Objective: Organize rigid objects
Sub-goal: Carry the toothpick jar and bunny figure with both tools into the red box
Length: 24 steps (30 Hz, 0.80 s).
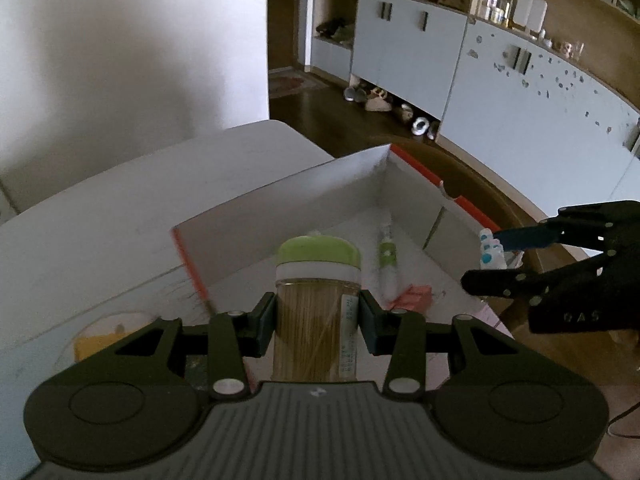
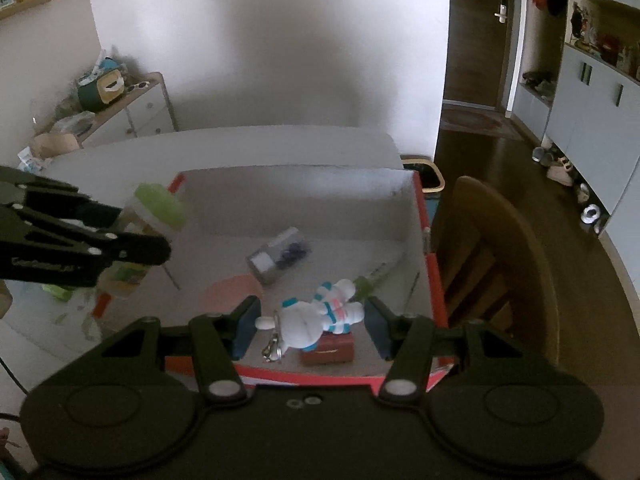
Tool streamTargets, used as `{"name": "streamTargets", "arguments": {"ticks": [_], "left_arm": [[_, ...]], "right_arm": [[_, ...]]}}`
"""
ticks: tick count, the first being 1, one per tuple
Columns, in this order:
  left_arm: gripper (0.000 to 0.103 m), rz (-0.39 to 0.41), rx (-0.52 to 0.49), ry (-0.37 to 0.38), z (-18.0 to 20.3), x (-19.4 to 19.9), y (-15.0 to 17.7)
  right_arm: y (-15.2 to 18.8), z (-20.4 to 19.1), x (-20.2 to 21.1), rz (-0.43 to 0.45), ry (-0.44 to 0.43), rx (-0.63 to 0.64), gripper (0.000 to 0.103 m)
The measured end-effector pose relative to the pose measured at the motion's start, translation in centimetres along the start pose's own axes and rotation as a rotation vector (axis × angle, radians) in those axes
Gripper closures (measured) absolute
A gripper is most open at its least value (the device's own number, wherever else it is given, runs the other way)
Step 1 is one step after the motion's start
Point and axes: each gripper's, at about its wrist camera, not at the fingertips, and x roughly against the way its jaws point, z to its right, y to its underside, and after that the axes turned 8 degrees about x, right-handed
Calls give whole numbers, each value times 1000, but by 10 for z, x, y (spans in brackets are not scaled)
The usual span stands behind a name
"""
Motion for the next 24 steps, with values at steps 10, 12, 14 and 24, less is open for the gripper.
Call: {"name": "streamTargets", "arguments": {"ticks": [10, 12, 14, 24], "left_arm": [[61, -68, -63, -11, 36, -67, -22], [61, -82, -66, -9, 40, -80, -25], [61, -93, -73, -13, 44, -92, -27], [61, -169, -117, -27, 56, -146, -30]], "right_arm": [[4, 6, -26, -25, -1, 82, 47], [4, 7, -31, -34, -8, 88, 47], [4, 8, -37, -44, -11, 95, 47], [6, 0, -59, -97, -23, 132, 47]]}}
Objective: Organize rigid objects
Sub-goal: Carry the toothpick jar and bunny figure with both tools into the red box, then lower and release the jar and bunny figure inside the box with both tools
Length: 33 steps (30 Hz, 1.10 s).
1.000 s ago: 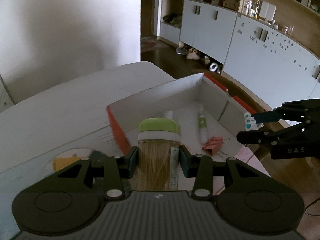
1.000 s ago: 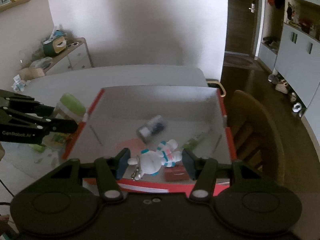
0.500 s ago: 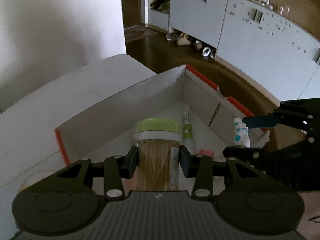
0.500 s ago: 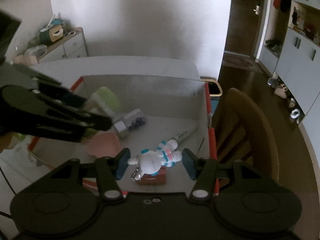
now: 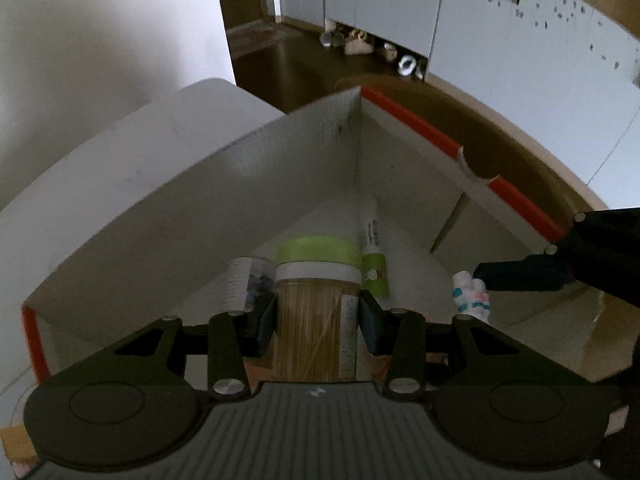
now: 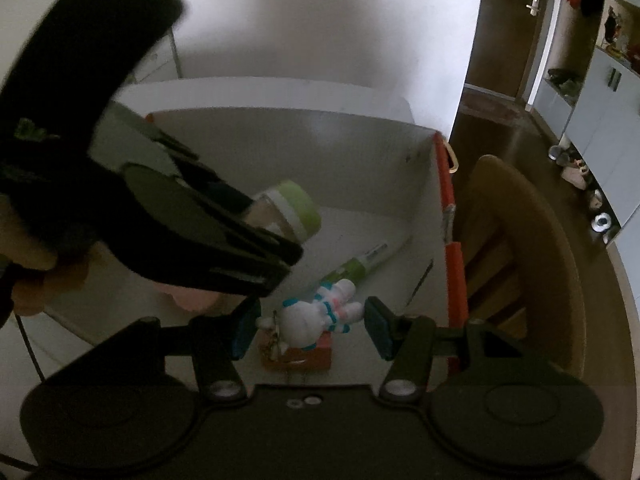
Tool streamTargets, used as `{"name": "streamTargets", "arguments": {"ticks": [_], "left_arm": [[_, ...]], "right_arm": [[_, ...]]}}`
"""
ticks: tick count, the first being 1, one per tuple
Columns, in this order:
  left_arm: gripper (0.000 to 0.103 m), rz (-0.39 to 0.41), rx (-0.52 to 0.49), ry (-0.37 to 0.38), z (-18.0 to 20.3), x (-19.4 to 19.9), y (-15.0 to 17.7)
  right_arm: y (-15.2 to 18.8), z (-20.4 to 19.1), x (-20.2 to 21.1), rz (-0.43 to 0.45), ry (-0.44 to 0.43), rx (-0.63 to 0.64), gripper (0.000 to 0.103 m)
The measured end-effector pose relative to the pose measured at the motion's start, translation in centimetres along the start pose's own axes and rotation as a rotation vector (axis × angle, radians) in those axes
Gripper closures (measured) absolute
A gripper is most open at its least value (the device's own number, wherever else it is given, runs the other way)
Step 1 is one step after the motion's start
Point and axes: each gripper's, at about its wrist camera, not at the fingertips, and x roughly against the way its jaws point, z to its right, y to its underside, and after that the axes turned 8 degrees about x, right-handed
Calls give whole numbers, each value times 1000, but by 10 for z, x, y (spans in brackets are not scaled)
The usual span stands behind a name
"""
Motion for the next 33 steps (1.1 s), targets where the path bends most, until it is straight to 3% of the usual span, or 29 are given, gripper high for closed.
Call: {"name": "streamTargets", "arguments": {"ticks": [8, 28, 31, 33], "left_arm": [[61, -58, -41, -26, 4, -21, -3], [60, -148, 49, -4, -10, -21, -6], [57, -132, 79, -1, -10, -14, -7], [49, -111, 75, -5, -11, -6, -9]], "right_arm": [[-4, -9, -6, -27, 38, 54, 47], [-12, -6, -13, -81, 13, 51, 44], [-8, -7, -10, -69, 19, 46, 43], [-6, -7, -7, -58, 26, 36, 38]]}}
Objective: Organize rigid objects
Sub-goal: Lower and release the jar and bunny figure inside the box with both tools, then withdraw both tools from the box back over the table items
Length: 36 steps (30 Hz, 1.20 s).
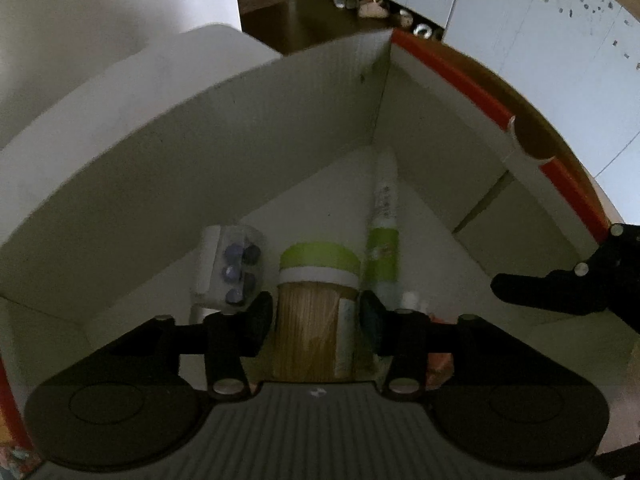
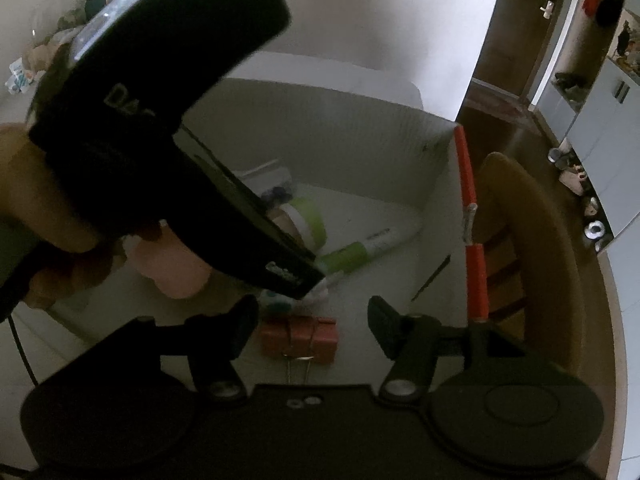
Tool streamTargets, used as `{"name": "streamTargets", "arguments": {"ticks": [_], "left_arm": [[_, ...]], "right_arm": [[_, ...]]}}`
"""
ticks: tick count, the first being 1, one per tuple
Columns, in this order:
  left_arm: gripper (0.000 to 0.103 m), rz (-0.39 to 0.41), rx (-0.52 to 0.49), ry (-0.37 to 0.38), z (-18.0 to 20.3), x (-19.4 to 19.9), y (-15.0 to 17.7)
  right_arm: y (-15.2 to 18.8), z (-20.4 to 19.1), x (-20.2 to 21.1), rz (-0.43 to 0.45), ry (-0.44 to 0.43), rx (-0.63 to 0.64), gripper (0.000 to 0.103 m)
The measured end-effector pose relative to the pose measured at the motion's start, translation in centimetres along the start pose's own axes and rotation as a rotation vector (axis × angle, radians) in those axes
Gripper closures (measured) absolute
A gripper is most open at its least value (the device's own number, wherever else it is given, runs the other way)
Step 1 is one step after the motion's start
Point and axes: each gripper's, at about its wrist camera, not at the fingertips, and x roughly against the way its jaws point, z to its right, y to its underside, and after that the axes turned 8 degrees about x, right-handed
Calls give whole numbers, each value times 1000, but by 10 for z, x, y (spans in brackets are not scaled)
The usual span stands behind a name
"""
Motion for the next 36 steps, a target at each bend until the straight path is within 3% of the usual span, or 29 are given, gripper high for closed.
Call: {"name": "streamTargets", "arguments": {"ticks": [2, 23, 30, 33, 36], "left_arm": [[43, 21, 4, -2, -1, 10, 0], [43, 196, 35, -17, -12, 104, 38], [42, 244, 35, 1, -16, 123, 48], [35, 271, 24, 5, -18, 131, 56], [34, 290, 17, 13, -22, 139, 65]], "right_arm": [[3, 2, 4, 12, 8, -16, 33], [6, -1, 59, 152, -14, -88, 27], [7, -8, 71, 178, -19, -106, 19], [7, -12, 76, 187, -24, -122, 17], [7, -19, 81, 198, -30, -130, 16]]}}
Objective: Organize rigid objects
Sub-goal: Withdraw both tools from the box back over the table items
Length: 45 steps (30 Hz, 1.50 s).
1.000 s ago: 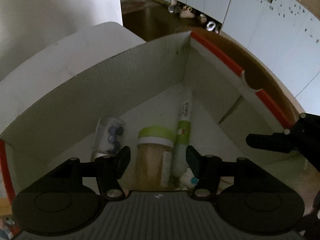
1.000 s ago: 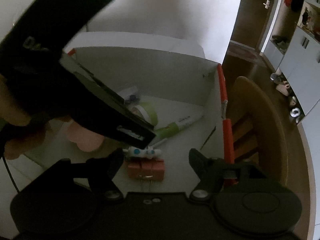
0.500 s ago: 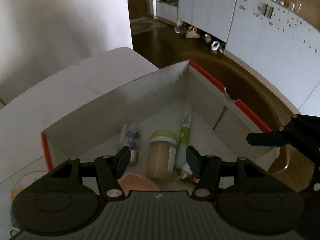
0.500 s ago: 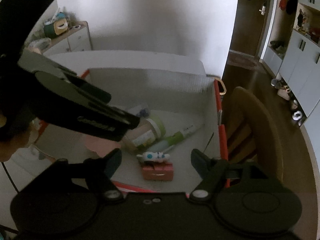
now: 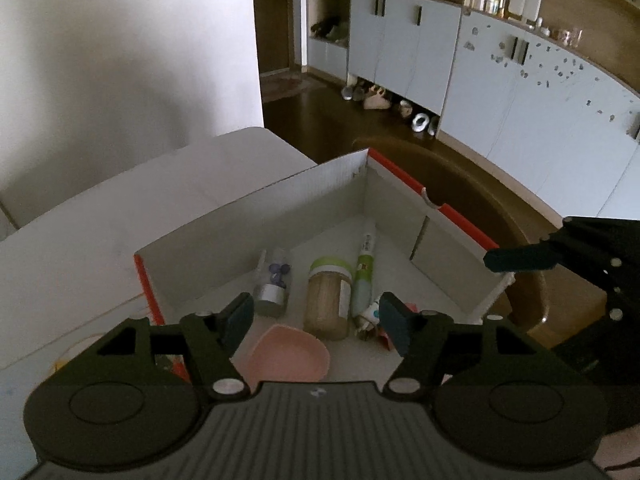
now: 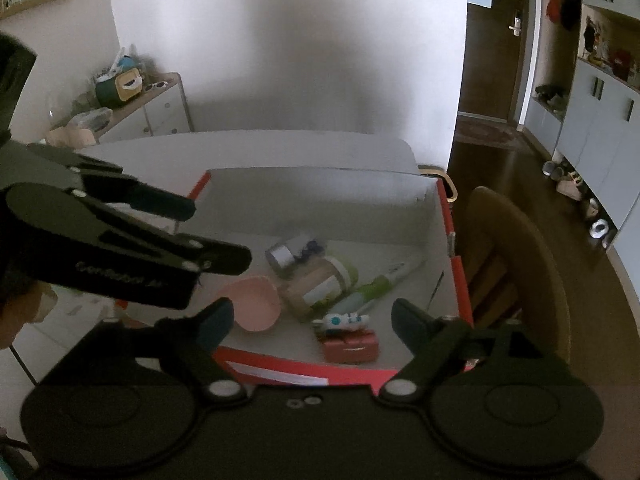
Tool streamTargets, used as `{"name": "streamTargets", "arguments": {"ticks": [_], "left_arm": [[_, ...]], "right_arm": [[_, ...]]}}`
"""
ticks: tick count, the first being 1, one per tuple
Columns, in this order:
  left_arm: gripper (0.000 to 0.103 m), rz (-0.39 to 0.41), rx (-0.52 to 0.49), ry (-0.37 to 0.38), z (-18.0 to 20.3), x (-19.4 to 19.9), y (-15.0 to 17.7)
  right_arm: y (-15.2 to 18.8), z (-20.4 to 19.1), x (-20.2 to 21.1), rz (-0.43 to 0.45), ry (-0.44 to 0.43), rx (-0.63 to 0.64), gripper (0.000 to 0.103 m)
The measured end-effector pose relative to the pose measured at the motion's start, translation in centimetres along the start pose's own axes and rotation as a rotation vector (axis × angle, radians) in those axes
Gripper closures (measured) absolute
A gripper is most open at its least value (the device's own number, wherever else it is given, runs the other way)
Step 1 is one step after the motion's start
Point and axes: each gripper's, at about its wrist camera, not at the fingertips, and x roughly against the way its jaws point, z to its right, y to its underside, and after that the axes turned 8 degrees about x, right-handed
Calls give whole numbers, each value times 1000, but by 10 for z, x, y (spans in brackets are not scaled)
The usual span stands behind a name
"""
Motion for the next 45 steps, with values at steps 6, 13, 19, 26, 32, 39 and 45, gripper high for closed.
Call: {"name": "streamTargets", "arguments": {"ticks": [6, 13, 19, 26, 32, 39, 45], "left_arm": [[34, 34, 22, 7, -15, 24, 11], [29, 93, 55, 23, -40, 55, 25], [22, 130, 69, 31, -66, 79, 41], [22, 180, 57, 1, -98, 101, 65], [22, 187, 92, -1, -139, 115, 88], [22, 196, 132, -49, -191, 121, 114], [22, 155, 153, -99, -228, 114, 137]], "right_arm": [[0, -19, 11, 41, -17, -6, 6], [-3, -49, 21, 91, -22, -2, 1], [-6, -80, 25, 118, -31, -15, 1], [-9, -121, 22, 132, -44, -32, 1], [-10, -151, 11, 124, -49, -57, 1], [-11, -186, -4, 99, -45, -46, 1], [-15, -211, -24, 66, -35, -45, 1]]}}
